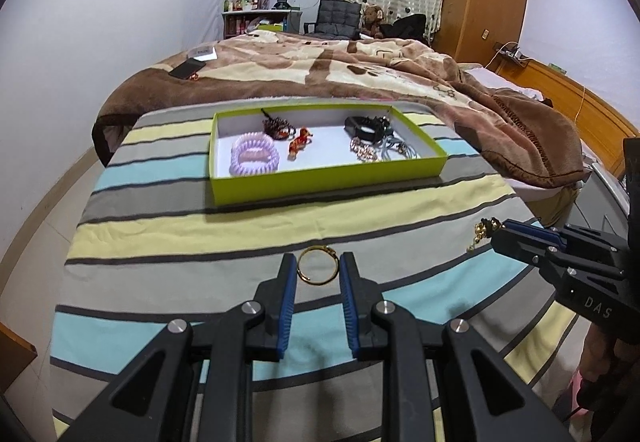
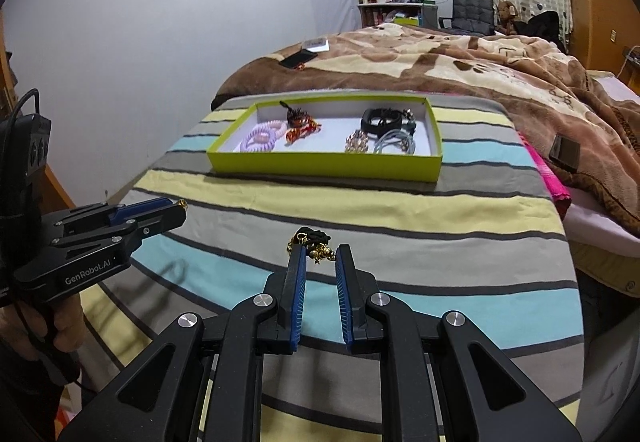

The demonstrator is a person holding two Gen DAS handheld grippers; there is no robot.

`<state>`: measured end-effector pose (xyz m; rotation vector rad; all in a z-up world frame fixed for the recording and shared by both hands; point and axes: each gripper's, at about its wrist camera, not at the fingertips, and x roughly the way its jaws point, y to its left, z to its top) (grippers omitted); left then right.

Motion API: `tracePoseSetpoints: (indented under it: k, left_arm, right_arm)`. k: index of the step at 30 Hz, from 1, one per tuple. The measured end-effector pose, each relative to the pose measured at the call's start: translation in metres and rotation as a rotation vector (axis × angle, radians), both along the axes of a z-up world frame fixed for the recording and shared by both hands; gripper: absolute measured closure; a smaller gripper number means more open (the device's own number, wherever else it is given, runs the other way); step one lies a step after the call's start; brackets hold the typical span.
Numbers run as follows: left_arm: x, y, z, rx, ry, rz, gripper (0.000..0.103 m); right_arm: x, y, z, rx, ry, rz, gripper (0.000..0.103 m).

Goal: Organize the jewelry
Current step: 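Grasp the gold bell charm with the right gripper while the left grasps the gold ring, then carry the gold bell charm and gold ring into the green box with both grippers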

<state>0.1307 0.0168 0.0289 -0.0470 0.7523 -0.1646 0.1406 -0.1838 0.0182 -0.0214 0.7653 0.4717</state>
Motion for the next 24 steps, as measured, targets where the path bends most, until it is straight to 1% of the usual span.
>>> tracePoseSetpoints:
  k: [8,14,24]
  left_arm:
    - [0.007,-0.006,0.016,0.026,-0.041,-0.028,0.080]
    - [0.020,-0.005,0.022,0.027,-0.051,-0.038,0.080]
    - [0.047,-0.001,0.029,0.028,-0.067,-0.046,0.080]
  right_arm:
    - [0.006,-0.005,0.017,0.013,-0.026,-0.003,0.087]
    - [0.017,-0.006,0.027,0.014,-0.042,0.000,0.087]
    - [0.046,-0.001,0.042,0.024,-0.065,0.010,0.087]
